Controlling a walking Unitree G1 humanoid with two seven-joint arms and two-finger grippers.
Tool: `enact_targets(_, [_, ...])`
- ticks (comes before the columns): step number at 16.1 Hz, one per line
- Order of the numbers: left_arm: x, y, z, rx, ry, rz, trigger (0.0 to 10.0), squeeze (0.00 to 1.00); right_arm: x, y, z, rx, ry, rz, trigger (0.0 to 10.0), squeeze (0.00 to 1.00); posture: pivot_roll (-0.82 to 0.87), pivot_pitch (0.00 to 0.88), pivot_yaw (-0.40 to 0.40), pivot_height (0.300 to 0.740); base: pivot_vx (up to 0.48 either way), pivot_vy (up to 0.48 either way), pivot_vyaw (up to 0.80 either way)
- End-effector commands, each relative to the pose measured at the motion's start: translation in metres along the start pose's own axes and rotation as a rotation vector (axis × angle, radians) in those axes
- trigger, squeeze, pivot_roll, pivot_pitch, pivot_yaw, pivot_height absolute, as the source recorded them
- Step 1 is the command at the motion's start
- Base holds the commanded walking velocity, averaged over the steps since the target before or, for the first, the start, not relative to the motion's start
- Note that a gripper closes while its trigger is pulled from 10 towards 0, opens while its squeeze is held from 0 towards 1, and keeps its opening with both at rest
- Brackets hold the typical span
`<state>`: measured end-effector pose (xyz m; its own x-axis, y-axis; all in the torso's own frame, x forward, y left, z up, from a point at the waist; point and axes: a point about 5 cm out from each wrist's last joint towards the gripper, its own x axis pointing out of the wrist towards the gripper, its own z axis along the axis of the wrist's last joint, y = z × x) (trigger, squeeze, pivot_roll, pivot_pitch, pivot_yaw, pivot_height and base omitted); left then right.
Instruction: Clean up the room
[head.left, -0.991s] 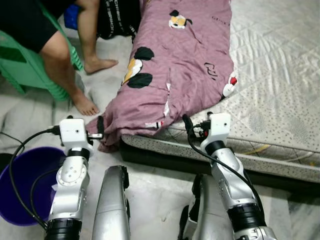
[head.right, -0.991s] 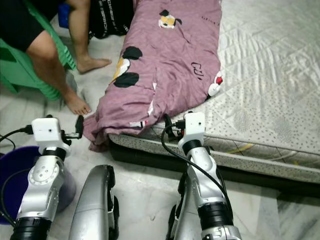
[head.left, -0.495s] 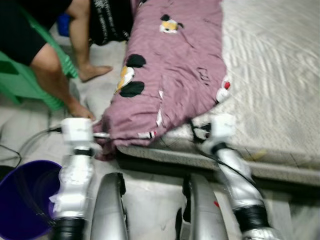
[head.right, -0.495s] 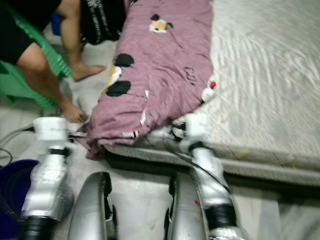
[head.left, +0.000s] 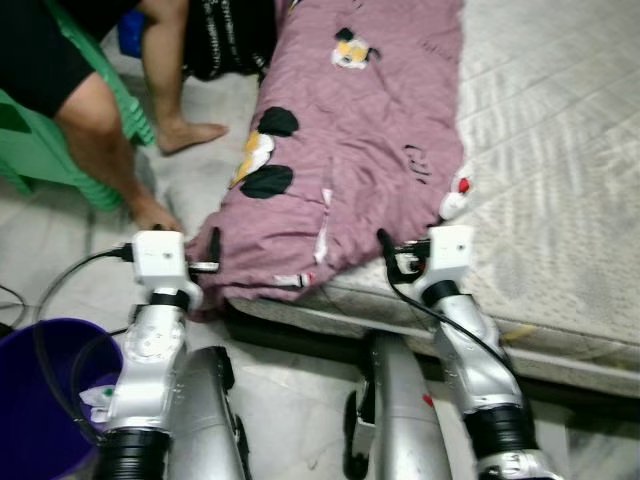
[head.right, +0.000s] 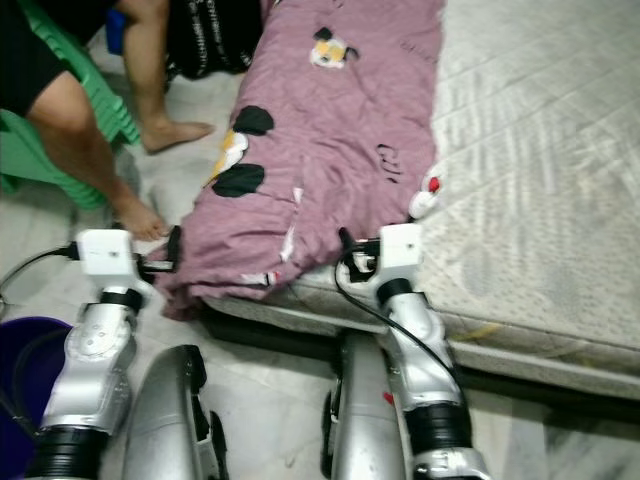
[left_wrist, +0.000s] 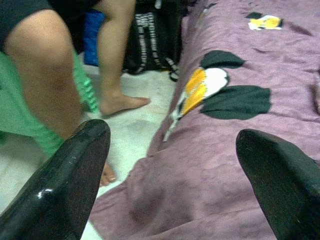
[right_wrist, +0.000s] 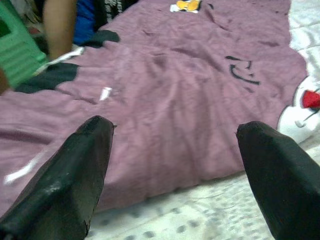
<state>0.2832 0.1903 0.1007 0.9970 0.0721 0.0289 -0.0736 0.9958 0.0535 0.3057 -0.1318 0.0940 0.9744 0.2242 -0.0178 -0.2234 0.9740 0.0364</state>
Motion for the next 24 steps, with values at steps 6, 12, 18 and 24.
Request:
enact_targets(6, [-0.011, -0.004, 0.006, 0.006, 0.003, 0.026, 10.0, 0.00, 0.025, 0.014, -0.003, -0.008, 0.079, 0.138, 10.0, 0.00, 0.05, 0.248, -0.024, 0.563, 0.000, 0.000, 0.00])
enact_targets(12, [-0.043, 0.033, 0.009, 0.092, 0.038, 0.155, 10.0, 0.00, 0.058, 0.054, 0.009, -0.007, 0.040, 0.190, 10.0, 0.00, 0.18, 0.284, -0.052, 0.563, 0.000, 0.000, 0.00])
enact_targets(18, [-0.054, 0.032, 0.014, 0.092, 0.039, 0.179, 10.0, 0.00, 0.068, 0.058, -0.006, -0.186, 0.239, 0.044, 10.0, 0.00, 0.23, 0.297, -0.074, 0.563, 0.000, 0.000, 0.00])
enact_targets(24, [-0.050, 0.029, 0.013, 0.086, 0.055, 0.172, 10.0, 0.00, 0.052, 0.019, -0.037, -0.013, 0.473, -0.240, 0.0, 0.00, 0.22, 0.285, -0.070, 0.563, 0.000, 0.000, 0.00])
